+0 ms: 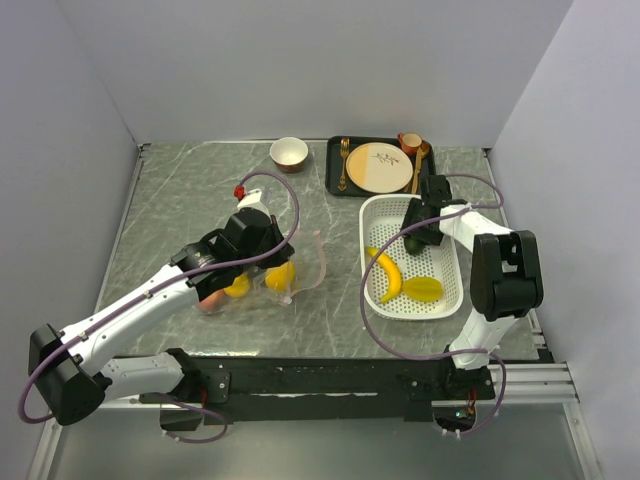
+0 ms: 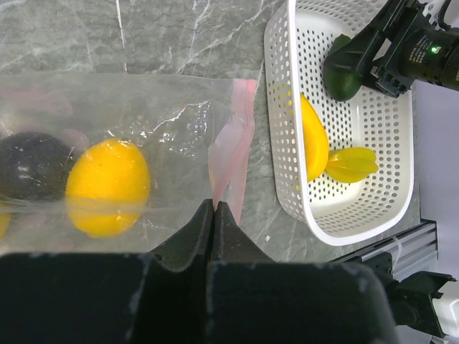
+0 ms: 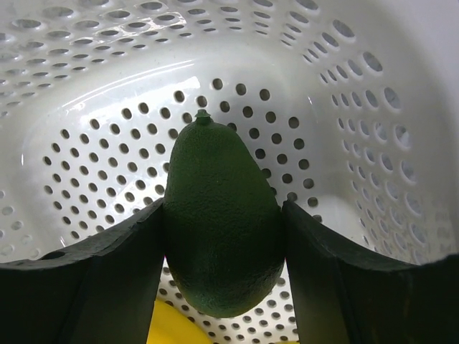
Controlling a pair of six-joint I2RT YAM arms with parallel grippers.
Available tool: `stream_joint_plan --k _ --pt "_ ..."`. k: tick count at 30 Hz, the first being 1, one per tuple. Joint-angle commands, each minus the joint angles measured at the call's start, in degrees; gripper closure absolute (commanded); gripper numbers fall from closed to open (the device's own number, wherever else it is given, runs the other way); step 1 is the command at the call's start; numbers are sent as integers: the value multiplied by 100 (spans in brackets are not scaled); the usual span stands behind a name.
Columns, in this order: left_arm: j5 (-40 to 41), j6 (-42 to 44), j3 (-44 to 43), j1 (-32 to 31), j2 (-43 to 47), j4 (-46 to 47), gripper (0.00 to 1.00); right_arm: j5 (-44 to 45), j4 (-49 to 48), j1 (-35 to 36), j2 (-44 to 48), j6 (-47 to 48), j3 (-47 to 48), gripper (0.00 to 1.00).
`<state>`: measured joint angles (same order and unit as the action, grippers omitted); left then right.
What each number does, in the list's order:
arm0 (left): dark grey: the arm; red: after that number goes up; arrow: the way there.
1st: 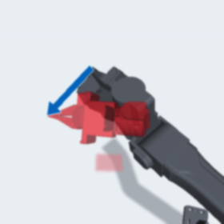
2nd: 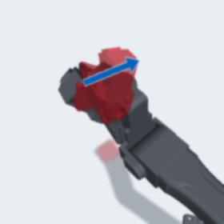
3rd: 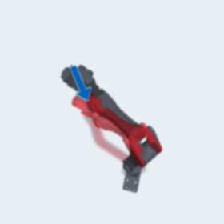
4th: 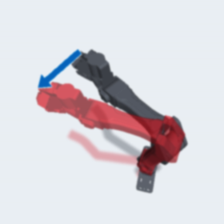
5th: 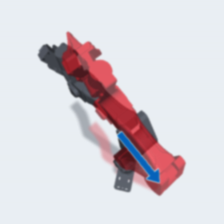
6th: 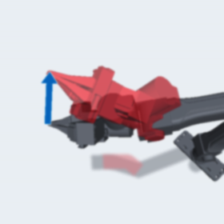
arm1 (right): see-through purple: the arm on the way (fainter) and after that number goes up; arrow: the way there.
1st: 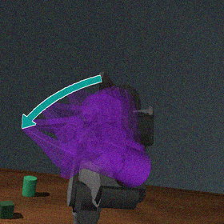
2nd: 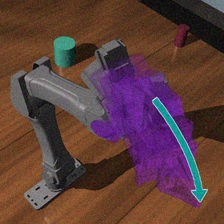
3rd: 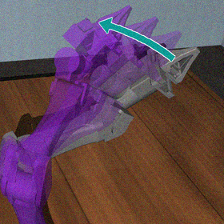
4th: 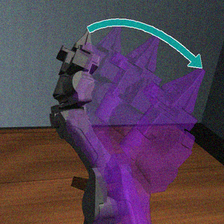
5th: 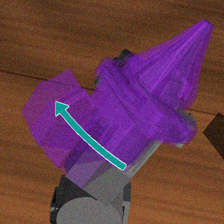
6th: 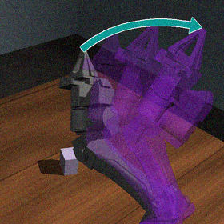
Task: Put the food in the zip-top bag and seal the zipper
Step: Pick up the fake fruit from the bin.
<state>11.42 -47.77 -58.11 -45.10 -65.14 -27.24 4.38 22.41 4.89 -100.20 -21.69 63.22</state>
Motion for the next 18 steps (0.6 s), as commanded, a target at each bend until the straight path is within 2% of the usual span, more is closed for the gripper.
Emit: stream_joint_plan --k 1,6,8,15,18 --pt "-8 -31 -43 -25 37 167 99 -174 61 30 431 -80 6 52" --pt "-96 -13 -87 -25 37 219 99 -420 193 144 1133 -230 -82 53" --pt "-122 -5 -95 -25 28 298 99 -841 141 205 1475 -256 -195 53" --pt "-263 -66 -60 -25 -95 456 99 -1738 -44 961 2276 -598 -477 50" --pt "-263 -22 -104 -25 -156 422 99 -2020 -359 1505 2567 -923 -661 48"
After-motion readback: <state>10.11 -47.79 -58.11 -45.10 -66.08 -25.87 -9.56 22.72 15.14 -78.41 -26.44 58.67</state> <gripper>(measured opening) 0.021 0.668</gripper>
